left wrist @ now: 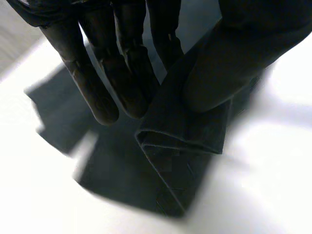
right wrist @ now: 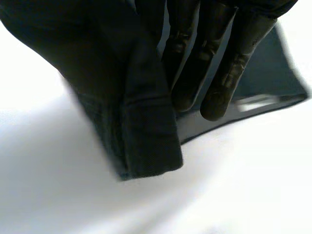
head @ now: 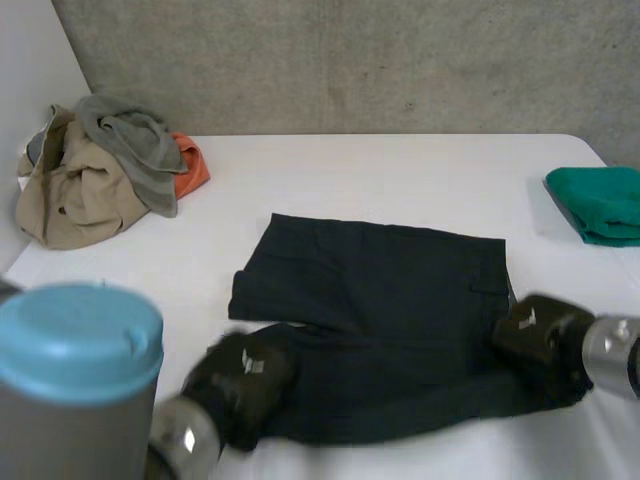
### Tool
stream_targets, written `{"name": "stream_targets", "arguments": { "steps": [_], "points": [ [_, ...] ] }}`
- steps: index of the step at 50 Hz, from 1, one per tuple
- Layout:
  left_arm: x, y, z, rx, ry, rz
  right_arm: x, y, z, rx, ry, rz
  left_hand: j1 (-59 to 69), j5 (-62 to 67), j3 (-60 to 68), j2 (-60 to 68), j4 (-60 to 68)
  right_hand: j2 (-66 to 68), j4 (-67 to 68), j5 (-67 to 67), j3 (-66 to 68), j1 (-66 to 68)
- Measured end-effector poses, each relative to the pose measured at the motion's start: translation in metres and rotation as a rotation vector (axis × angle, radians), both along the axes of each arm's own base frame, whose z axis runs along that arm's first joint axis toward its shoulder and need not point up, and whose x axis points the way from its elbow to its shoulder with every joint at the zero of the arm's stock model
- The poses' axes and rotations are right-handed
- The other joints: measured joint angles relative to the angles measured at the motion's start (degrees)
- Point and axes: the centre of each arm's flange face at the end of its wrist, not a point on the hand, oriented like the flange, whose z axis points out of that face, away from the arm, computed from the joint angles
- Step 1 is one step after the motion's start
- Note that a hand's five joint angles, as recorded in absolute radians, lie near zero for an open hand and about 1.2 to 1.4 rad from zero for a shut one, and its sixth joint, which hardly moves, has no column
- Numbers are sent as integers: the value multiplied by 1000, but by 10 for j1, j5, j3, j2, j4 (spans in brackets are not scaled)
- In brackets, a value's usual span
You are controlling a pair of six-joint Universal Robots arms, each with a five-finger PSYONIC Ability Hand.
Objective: Fold the laundry.
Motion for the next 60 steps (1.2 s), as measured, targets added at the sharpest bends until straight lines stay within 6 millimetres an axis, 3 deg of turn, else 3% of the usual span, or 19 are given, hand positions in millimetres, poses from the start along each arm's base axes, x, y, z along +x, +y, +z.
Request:
{"name": "stream_targets", "arguments": {
  "steps": [3,5,7,10,12,16,23,24,25,27,28,30,34,38,41,42,45,53,60],
  "points": [
    [-17,-33,8,-105,79,29,7,-28,1,-75,-65,-46,0,0,0,0,0,0,0,0,0,0],
    [-33,-67,14,-220,140,52,17,-50,1,-135,-119,-71,0,0,0,0,0,0,0,0,0,0],
    [-39,-80,15,-264,157,58,20,-56,0,-153,-133,-77,0,0,0,0,0,0,0,0,0,0],
    [-59,-126,13,-418,190,82,35,-85,-5,-250,-170,-93,0,0,0,0,0,0,0,1,0,0],
    [-63,-139,11,-457,189,92,38,-93,-7,-283,-173,-99,0,0,0,0,0,0,0,1,0,0],
    [-74,-186,-5,-592,165,135,50,-128,-19,-427,-174,-124,0,0,0,0,0,0,0,1,0,0],
    [-90,-231,-40,-711,108,152,66,-172,-44,-626,-172,-114,-4,-2,-3,-8,-5,-38,-40,-34,-41,-25],
    [-92,-234,-43,-718,104,152,68,-176,-48,-648,-171,-110,-91,-82,-85,-86,-89,-38,-40,-34,-41,-25],
    [-96,-241,-51,-733,97,152,73,-184,-56,-693,-169,-97,-230,-209,-213,-229,-220,-336,-323,-300,-334,-302],
    [-96,-243,-52,-736,96,151,74,-185,-58,-700,-169,-94,-230,-209,-213,-229,-220,-336,-323,-300,-334,-302],
    [-101,-248,-60,-749,94,148,83,-192,-66,-754,-175,-79,-497,-475,-479,-494,-493,-517,-516,-499,-517,-440],
    [-104,-249,-62,-754,101,144,87,-194,-66,-783,-192,-78,-526,-538,-551,-556,-559,-546,-545,-532,-556,-454],
    [-105,-244,-54,-762,121,141,89,-193,-55,-799,-236,-104,-526,-546,-562,-568,-569,-549,-546,-534,-561,-454],
    [-99,-230,-28,-776,167,144,74,-179,-23,-750,-355,-199,-526,-546,-562,-569,-569,-549,-546,-534,-561,-454],
    [-89,-215,-12,-770,201,152,57,-156,4,-661,-461,-263,-526,-546,-562,-569,-569,-549,-546,-534,-561,-454],
    [-89,-215,-12,-770,201,152,57,-156,4,-661,-461,-263,-526,-546,-562,-569,-569,-549,-546,-534,-561,-454],
    [-75,-197,-3,-736,225,165,39,-127,13,-492,-531,-303,-526,-546,-562,-569,-569,-549,-546,-534,-561,-454],
    [-53,-168,-3,-636,267,185,13,-99,-12,-209,-519,-353,-526,-546,-562,-569,-569,-549,-546,-534,-561,-454],
    [-47,-155,-13,-574,277,187,10,-104,-49,-154,-475,-360,-526,-546,-562,-569,-569,-547,-544,-531,-557,-452]
  ]
}}
